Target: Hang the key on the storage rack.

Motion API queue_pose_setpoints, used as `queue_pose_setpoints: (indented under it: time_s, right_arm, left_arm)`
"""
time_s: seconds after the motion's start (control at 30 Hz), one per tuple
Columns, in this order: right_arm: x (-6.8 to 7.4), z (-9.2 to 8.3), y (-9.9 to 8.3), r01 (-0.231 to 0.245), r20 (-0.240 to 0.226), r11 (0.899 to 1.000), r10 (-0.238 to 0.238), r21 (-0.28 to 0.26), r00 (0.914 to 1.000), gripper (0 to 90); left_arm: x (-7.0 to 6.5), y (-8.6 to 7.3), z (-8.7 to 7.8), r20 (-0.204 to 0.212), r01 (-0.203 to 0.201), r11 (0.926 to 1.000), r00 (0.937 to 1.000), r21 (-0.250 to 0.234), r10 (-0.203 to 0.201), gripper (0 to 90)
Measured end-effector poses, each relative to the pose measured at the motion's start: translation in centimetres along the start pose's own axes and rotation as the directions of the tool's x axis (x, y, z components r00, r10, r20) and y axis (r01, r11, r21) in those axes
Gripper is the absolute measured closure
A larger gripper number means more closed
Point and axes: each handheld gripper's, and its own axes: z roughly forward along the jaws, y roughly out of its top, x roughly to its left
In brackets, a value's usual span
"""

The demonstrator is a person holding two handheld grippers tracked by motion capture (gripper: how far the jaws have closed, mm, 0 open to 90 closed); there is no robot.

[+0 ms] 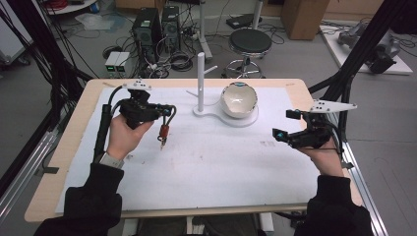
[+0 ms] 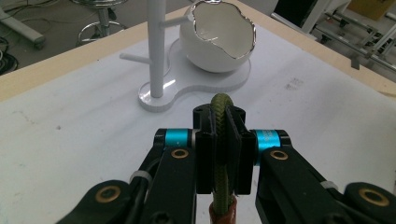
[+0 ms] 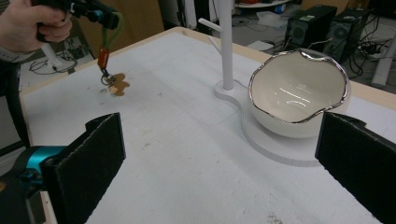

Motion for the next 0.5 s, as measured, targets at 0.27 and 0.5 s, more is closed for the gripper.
queue_pose_setpoints:
  time_s: [0.27,0.5]
  right_arm:
    - [-0.1,-0.1,0.0,-0.006,-0.004,1.000,0.006,-0.004,1.0000,0.9]
    - [0.1,-0.1,0.0,-0.007,-0.011,1.000,0.007,-0.003,0.9999,0.9]
  left_arm:
    - [-0.7,2.9,3.8,0.019,-0.029,0.9991,0.9994,0.033,0.028,83.1]
    - [-0.8,4.6,6.7,-0.009,-0.052,0.9981,0.9986,0.033,0.052,83.1]
